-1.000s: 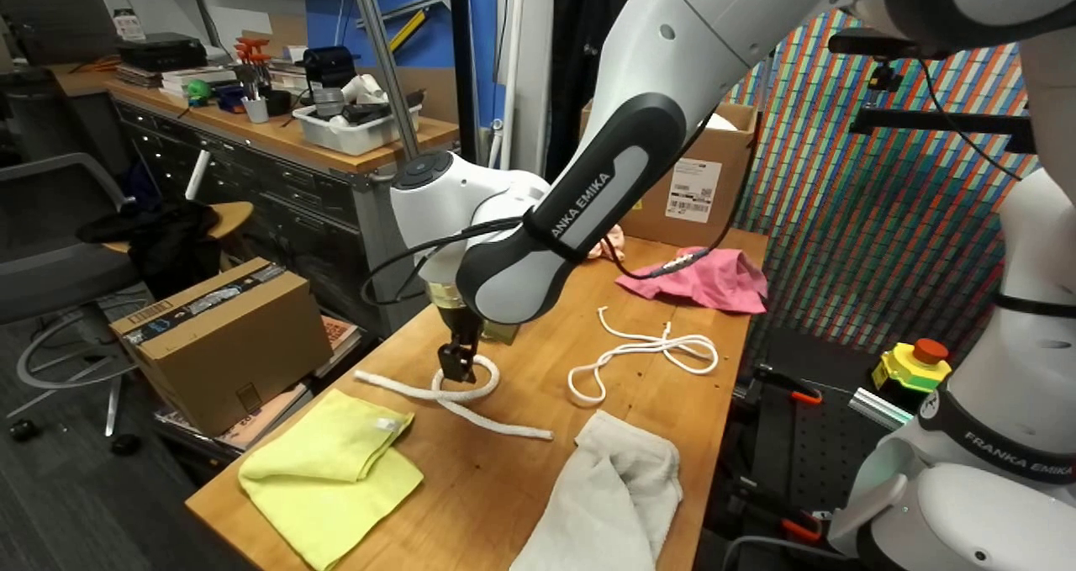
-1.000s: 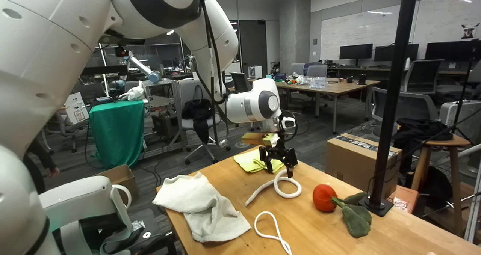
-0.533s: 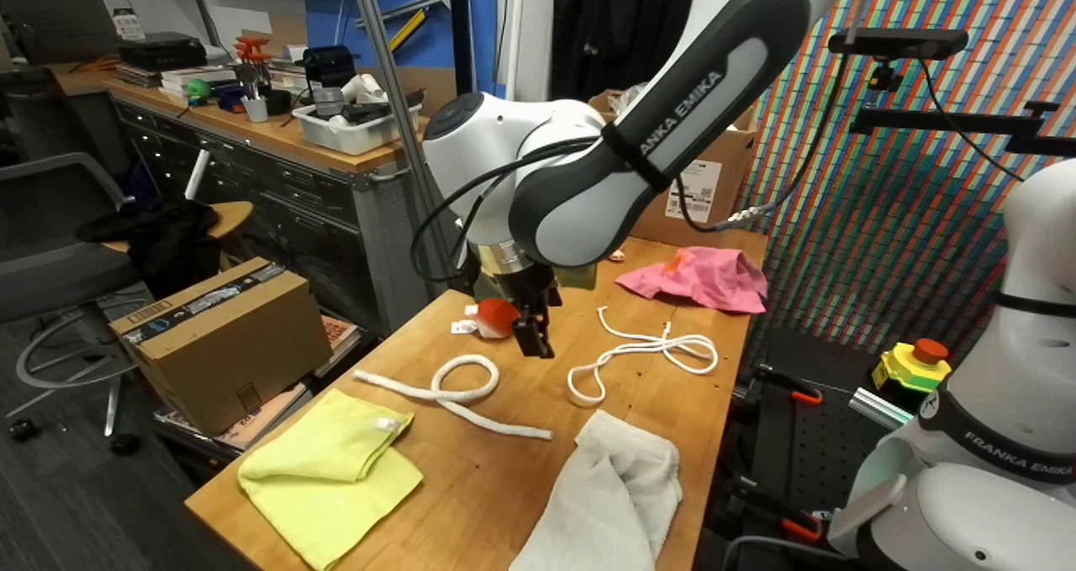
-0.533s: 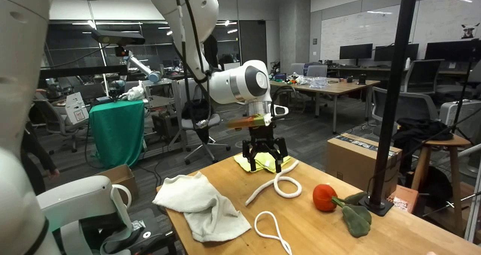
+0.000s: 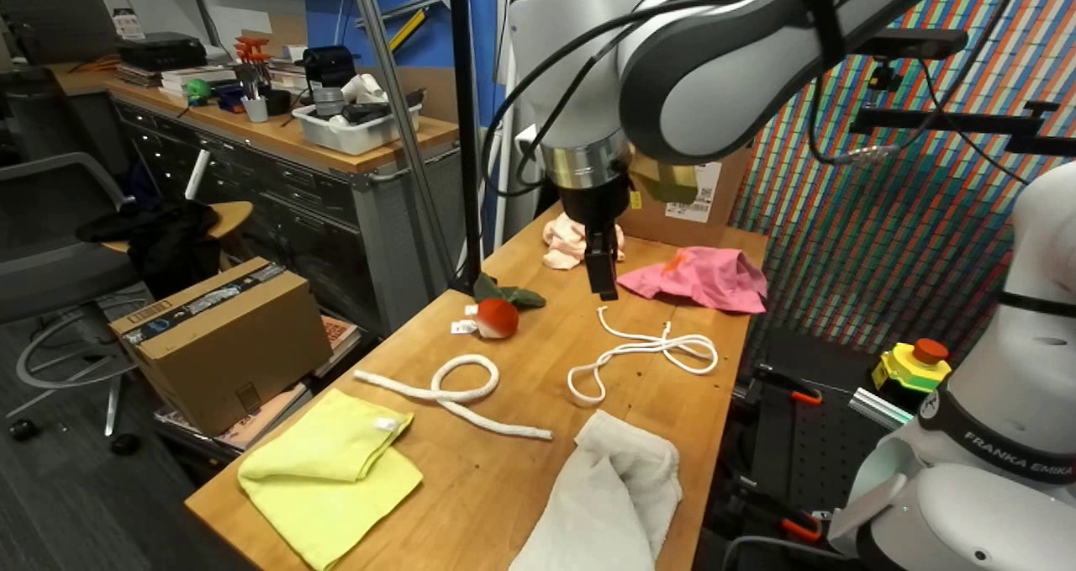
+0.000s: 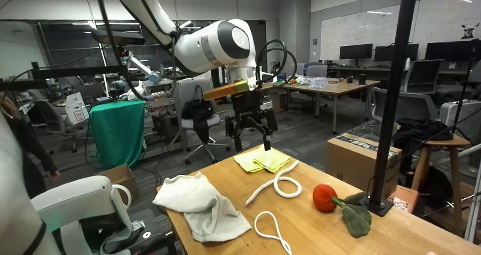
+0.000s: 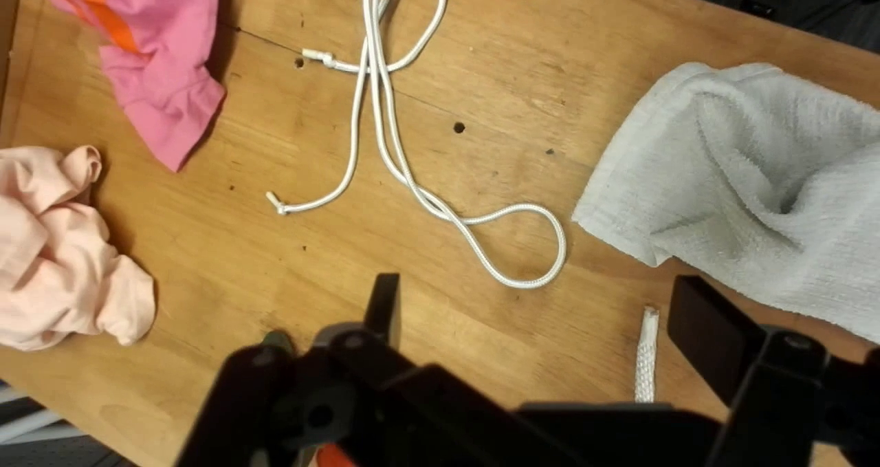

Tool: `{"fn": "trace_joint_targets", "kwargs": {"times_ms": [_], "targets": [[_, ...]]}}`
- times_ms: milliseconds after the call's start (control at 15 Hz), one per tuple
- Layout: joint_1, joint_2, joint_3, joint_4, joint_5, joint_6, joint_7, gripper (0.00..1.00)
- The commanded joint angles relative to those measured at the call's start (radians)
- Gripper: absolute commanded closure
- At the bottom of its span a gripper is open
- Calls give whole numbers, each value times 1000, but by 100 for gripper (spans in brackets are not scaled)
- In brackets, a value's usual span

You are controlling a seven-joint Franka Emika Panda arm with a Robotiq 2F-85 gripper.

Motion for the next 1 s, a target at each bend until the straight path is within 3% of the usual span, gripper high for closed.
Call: {"fn": "trace_joint_targets", "kwargs": {"times_ms": [0,267,600,667,933], "targets": [[-58,-254,13,-170,18,94,-50,0],[-106,-478,-27,-303,40,215,-91,0],[-140,-727,-139,-444,126,289,-231,0],[-153,-606,-79,-366,106,247,-176,0],[-159,-713,-120,-428,127,253,-226,0]]}}
